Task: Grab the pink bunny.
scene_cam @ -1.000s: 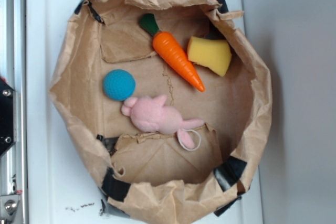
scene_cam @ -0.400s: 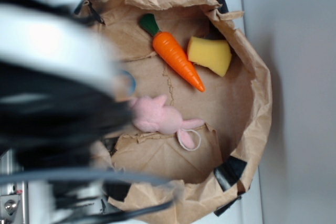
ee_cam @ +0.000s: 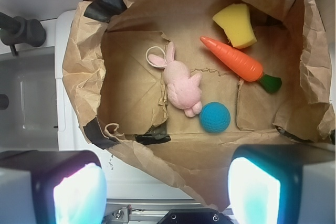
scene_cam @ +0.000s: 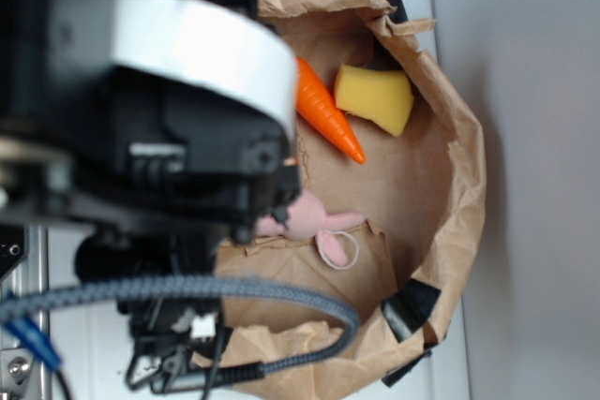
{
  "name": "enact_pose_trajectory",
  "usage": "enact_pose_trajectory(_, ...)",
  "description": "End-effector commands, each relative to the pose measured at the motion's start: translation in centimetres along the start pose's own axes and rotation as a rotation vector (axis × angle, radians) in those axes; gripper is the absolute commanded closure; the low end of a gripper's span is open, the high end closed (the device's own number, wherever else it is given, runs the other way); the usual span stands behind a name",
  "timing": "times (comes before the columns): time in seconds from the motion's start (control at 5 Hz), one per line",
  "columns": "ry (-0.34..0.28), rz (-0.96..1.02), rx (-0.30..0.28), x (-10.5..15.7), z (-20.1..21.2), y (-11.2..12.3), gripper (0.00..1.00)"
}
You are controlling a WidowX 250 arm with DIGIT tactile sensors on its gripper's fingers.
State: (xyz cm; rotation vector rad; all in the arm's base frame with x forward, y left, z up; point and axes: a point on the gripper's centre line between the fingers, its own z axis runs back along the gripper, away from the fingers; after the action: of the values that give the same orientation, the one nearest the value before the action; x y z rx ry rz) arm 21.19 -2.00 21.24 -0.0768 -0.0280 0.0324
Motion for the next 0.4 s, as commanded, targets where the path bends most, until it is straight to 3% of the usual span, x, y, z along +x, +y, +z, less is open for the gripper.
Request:
enact_pose_trajectory(0.0,-0.054,0.0,-0.004,0.5,1.3,0.0,0.0)
enact_pose_trajectory(0.2,-0.083,-0.009,0.011,1.8,-3.3,2.1,0.0)
